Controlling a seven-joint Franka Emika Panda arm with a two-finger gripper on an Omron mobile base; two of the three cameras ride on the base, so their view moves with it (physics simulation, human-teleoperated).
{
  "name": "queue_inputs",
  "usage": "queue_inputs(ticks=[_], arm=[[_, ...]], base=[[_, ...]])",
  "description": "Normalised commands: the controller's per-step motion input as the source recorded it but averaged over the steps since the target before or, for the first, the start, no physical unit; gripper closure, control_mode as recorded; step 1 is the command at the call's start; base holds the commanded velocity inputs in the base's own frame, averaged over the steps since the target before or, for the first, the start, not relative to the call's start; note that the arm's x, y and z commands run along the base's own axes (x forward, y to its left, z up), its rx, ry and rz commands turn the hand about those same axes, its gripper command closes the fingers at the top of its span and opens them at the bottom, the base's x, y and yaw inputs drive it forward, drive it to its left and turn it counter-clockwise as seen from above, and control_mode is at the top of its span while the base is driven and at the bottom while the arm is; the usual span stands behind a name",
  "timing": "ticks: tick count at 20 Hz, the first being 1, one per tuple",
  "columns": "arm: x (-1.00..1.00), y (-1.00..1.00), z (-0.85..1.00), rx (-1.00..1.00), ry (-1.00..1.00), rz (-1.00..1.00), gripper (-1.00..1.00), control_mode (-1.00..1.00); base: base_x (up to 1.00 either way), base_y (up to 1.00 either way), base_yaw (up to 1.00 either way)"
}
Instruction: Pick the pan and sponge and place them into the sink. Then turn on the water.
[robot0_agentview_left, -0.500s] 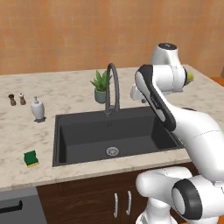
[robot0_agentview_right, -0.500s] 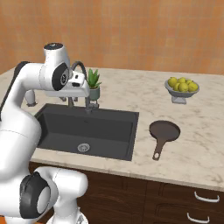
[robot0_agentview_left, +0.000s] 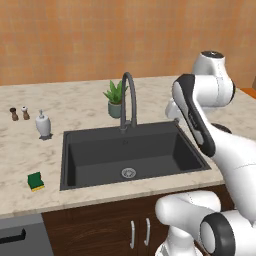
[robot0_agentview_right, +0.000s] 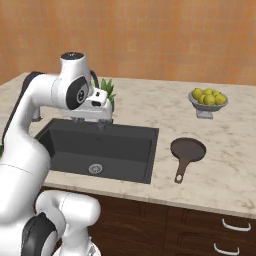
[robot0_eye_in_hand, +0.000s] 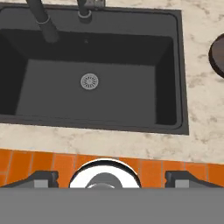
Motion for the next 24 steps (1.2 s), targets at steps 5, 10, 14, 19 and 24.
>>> queue_inputs(ticks=[5,10,14,19,24], arm=[[-0.5,-1.0,-0.13,0.12,0.13,-0.04,-1.0,-1.0],[-0.26,-1.0,-0.5,0.03,0.08,-0.04,-1.0,-1.0],[-0.01,-0.98,-0.46,0.0,0.04,-0.05,-1.0,-1.0],[0.0,-0.77,-0.67,-0.04,0.0,-0.06,-1.0,-1.0],[0.33,-0.57,-0.58,-0.07,0.01,-0.17,-1.0,-1.0]], base=[[0.0,0.0,0.0],[0.0,0.0,0.0],[0.0,0.0,0.0],[0.0,0.0,0.0],[0.0,0.0,0.0]])
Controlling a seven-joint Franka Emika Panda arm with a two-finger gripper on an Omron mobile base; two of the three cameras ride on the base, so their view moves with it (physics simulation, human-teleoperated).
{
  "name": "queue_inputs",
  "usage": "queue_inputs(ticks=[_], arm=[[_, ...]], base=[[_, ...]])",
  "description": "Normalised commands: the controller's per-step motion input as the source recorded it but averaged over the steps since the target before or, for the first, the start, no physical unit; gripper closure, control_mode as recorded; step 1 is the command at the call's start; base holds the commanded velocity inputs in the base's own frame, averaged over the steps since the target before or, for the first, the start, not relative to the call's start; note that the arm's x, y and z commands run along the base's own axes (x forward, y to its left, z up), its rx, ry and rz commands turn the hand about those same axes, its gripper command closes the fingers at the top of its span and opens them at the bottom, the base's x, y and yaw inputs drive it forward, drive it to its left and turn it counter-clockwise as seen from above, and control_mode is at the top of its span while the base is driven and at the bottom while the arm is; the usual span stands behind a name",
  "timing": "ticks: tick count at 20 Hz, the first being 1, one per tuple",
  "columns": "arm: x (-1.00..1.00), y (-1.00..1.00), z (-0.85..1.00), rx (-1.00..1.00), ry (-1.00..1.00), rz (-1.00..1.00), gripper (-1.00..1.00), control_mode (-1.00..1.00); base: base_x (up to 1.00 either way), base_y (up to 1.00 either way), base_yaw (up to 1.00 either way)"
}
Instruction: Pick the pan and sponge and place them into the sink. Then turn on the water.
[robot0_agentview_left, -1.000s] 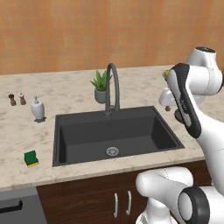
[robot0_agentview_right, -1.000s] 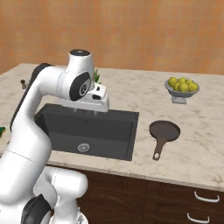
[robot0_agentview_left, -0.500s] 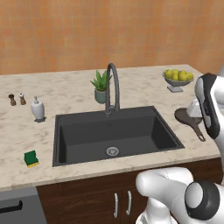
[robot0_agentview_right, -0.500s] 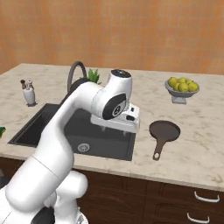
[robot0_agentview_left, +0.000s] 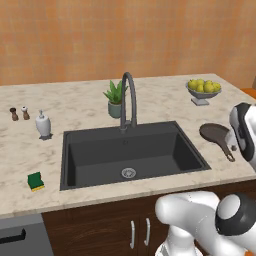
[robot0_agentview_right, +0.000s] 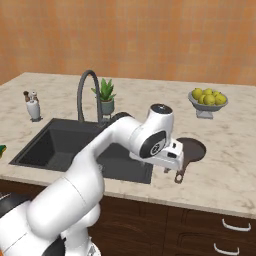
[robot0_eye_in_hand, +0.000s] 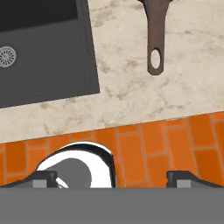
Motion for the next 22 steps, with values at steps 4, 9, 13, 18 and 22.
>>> queue_inputs(ticks=[4,9,13,18,22], arm=[[0.64,-0.59,-0.23,0.0,0.04,-0.13,-1.0,-1.0],[0.79,-0.53,-0.15,0.0,0.02,-0.07,-1.0,-1.0],[0.77,-0.64,-0.18,0.03,0.01,0.0,-1.0,-1.0],[0.65,-0.42,-0.34,0.03,0.0,0.0,-1.0,-1.0],[0.55,0.02,-0.3,0.0,0.0,0.0,-1.0,-1.0]], base=[[0.0,0.0,0.0],[0.0,0.0,0.0],[0.0,0.0,0.0],[0.0,0.0,0.0],[0.0,0.0,0.0]])
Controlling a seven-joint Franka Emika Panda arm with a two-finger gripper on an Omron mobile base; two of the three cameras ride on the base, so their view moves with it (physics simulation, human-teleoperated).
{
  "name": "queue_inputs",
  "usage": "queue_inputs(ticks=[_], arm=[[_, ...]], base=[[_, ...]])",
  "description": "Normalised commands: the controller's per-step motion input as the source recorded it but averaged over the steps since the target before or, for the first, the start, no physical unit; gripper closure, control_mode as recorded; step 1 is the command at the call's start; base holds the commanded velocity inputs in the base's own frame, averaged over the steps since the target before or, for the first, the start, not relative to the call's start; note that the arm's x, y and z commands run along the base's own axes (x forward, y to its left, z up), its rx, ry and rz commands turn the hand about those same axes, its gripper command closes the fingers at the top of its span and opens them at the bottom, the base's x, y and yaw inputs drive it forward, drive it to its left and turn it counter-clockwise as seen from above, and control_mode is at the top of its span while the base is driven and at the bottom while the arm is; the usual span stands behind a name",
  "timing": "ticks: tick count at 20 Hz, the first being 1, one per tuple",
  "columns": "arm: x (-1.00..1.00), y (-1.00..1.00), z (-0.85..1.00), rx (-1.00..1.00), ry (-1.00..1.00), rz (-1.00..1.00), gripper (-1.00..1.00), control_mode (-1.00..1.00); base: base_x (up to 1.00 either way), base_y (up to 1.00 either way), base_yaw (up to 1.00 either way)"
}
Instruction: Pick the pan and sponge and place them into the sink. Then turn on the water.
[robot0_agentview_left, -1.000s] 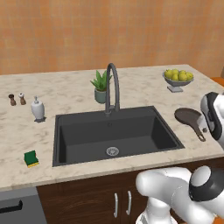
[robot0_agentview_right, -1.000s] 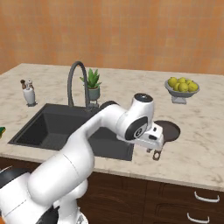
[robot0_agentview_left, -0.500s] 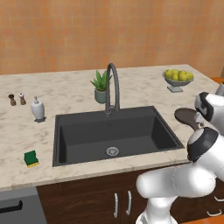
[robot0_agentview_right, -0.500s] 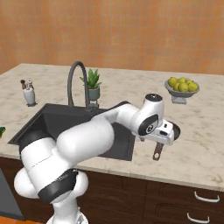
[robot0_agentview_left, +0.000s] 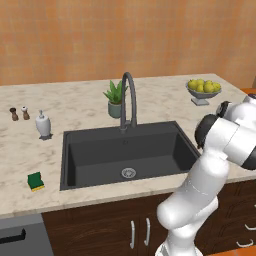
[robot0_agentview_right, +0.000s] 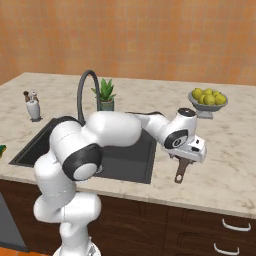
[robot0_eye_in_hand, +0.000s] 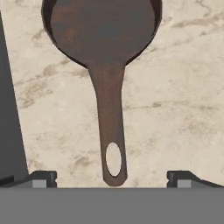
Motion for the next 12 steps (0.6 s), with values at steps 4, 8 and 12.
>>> queue_inputs(ticks=[4,8,12], arm=[[0.38,0.0,-0.39,0.0,0.0,0.0,-1.0,-1.0],[0.14,0.0,-0.56,0.0,-0.02,0.0,-1.0,-1.0],[0.04,0.01,-0.41,0.0,-0.04,0.0,-1.0,-1.0]], base=[[0.0,0.0,0.0],[0.0,0.0,0.0],[0.0,0.0,0.0]])
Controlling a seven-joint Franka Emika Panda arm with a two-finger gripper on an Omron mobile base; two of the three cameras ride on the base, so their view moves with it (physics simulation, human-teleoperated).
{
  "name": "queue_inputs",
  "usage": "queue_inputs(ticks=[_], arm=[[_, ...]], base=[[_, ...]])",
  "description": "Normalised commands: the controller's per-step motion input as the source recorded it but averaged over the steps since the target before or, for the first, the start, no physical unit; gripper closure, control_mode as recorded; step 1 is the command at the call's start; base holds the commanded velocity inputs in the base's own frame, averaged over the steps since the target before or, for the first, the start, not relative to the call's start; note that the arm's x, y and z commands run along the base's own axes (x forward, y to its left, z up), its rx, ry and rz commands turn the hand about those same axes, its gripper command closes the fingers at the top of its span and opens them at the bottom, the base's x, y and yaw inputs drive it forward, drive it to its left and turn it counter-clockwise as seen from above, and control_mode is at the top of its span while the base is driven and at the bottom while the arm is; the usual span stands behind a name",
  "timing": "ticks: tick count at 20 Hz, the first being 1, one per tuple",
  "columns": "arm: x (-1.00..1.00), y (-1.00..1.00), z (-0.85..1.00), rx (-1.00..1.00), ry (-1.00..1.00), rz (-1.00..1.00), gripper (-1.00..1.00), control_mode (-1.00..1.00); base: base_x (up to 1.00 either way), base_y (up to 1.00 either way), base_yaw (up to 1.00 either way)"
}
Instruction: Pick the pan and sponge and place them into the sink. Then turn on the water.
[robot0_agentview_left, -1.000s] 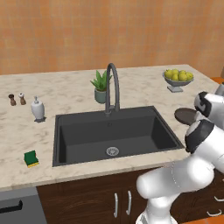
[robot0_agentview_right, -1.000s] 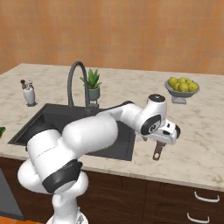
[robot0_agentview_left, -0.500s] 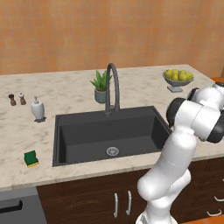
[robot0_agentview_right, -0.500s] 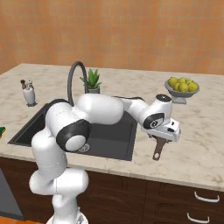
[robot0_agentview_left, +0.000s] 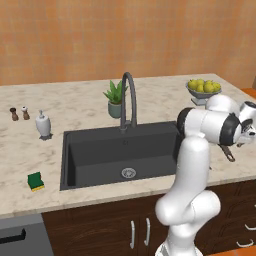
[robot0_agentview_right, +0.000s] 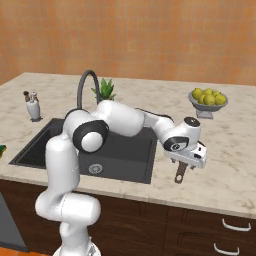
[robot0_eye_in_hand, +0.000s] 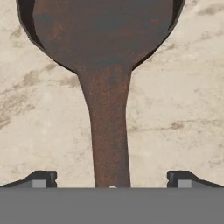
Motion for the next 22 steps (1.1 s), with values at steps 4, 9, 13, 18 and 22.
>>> queue_inputs(ticks=[4,9,13,18,22], arm=[[0.01,0.06,-0.34,0.0,-0.02,0.0,-1.0,-1.0],[0.0,0.25,-0.32,0.0,-0.02,0.0,-1.0,-1.0],[0.04,0.1,-0.34,-0.01,-0.01,0.0,-1.0,-1.0],[0.02,0.0,-0.35,0.0,0.0,0.0,-1.0,-1.0],[0.0,0.0,-0.36,-0.03,-0.01,0.0,1.0,-1.0]], base=[[0.0,0.0,0.0],[0.0,0.0,0.0],[0.0,0.0,0.0],[0.0,0.0,0.0],[0.0,0.0,0.0]])
